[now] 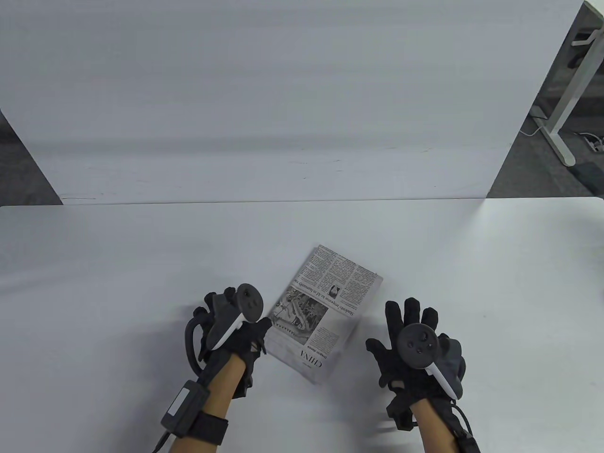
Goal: Unfold folded newspaper and lay flat
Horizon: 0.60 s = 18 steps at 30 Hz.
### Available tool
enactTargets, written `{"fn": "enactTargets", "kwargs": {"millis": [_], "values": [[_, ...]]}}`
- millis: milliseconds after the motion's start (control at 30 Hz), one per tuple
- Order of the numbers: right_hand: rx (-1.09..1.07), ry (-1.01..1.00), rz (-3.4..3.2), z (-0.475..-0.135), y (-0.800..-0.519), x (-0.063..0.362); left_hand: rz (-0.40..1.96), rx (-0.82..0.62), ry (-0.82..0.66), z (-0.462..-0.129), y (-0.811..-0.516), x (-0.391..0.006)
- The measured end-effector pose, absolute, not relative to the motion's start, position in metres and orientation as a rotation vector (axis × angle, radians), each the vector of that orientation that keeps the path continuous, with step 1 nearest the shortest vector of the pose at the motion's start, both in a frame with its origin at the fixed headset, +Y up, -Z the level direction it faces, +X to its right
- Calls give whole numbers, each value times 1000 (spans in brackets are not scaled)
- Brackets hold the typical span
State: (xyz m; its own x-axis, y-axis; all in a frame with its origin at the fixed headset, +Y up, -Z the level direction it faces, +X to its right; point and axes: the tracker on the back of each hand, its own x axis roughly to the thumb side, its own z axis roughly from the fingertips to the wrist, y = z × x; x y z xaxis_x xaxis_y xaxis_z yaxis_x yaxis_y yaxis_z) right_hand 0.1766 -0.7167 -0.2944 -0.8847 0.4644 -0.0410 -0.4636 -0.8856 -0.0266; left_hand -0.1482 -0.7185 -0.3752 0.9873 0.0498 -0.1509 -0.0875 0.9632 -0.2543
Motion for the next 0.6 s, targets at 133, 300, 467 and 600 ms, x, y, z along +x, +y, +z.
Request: {"fn": "enactTargets", "kwargs": {"millis": [133,300,467,600], "values": [[-55,-31,2648,-294,-714,177,-29,-342,160,-378,-747,-132],[-52,-20,2639,-295,-716,176,143,-307,220,-373,-763,-132],[-58,-9,2624,-295,-716,176,242,-263,261,-371,-765,-143],[-73,-28,2613,-294,-715,180,316,-177,275,-368,-753,-156]]}}
